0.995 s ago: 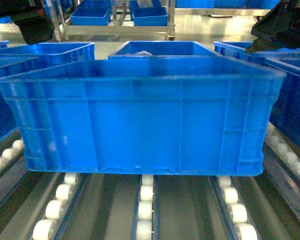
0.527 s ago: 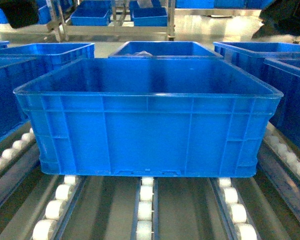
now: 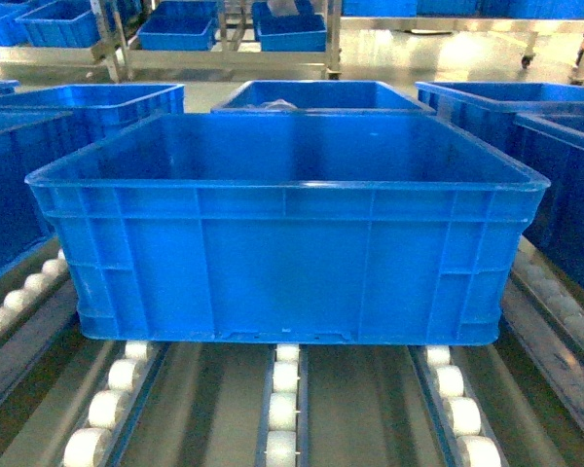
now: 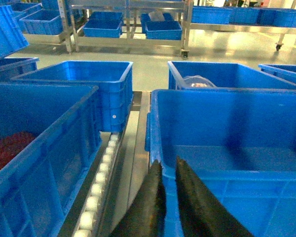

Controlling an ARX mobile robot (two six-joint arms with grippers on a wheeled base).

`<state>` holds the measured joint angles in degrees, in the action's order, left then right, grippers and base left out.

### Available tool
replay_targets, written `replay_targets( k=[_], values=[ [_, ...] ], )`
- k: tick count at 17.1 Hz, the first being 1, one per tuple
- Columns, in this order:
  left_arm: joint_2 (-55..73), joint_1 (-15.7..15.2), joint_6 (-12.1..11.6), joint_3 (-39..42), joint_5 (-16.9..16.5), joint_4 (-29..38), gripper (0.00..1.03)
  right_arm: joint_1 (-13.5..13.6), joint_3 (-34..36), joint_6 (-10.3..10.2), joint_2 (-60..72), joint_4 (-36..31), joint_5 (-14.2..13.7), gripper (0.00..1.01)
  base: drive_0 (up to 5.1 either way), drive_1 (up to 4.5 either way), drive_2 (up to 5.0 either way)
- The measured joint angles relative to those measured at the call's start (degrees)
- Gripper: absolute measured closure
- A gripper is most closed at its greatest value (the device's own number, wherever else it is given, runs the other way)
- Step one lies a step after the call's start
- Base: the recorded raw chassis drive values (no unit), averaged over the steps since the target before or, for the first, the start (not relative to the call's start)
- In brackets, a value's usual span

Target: Place box next to blue box on left shelf

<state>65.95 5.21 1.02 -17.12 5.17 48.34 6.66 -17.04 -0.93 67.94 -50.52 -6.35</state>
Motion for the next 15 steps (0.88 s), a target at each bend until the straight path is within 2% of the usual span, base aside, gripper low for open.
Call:
replay_targets(
  k=[1, 2, 3, 4, 5, 6, 9, 10, 11, 15],
  values=[
    [-2.45, -0.68, -0.02, 2.34, -0.52, -0.22, 1.01, -0.94, 2.38, 0.42, -2.47, 0.52, 0.42, 1.0, 0.0, 0.0, 0.0],
    [-4.87, -1.16, -0.04, 4.42, -0.94, -0.48, 1.01, -1.62, 4.42, 0.52, -5.09, 0.87, 0.92, 0.99, 0.0, 0.0, 0.0],
    [-7.72, -3.74, -0.07, 6.38, -4.31, -1.46, 1.01, -1.97, 6.29, 0.55, -7.96, 1.75, 1.7, 0.99, 0.0, 0.0, 0.0],
    [-10.14, -5.2, -0.04, 7.93, -4.66, -2.45, 1.01, -2.75, 7.89, 0.55, -10.49, 2.84, 2.64, 0.99, 0.0, 0.0, 0.0],
    [-12.68, -5.44, -0.04, 9.27, -4.81, -3.52, 1.01, -6.05, 9.4, 0.57, -13.16, 4.17, 5.92, 0.99, 0.0, 0.0, 0.0],
    [-15.17, -5.31, -0.07, 10.54, -5.07, -4.87, 1.01, -7.04, 10.54, 0.55, -15.78, 5.64, 5.86, 0.99, 0.0, 0.0, 0.0],
    [-22.01, -5.27, -0.07, 13.09, -5.05, -9.25, 1.01, -6.93, 13.09, 0.57, -22.67, 9.51, 6.34, 0.99, 0.0, 0.0, 0.0],
    [-23.41, -5.25, -0.07, 13.49, -5.11, -10.23, 1.01, -6.93, 14.62, 0.57, -22.32, 5.81, 6.34, 0.99, 0.0, 0.0, 0.0],
    [-23.71, -5.22, -0.07, 15.41, -5.16, -6.62, 1.01, -6.93, 15.67, 0.57, -23.56, 8.35, 6.34, 0.99, 0.0, 0.0, 0.0],
    [-33.88, -5.2, -0.07, 16.24, -5.16, -16.44, 1.01, -6.93, 16.28, 0.57, -34.93, 18.38, 6.34, 0.99, 0.0, 0.0, 0.0]
  ],
)
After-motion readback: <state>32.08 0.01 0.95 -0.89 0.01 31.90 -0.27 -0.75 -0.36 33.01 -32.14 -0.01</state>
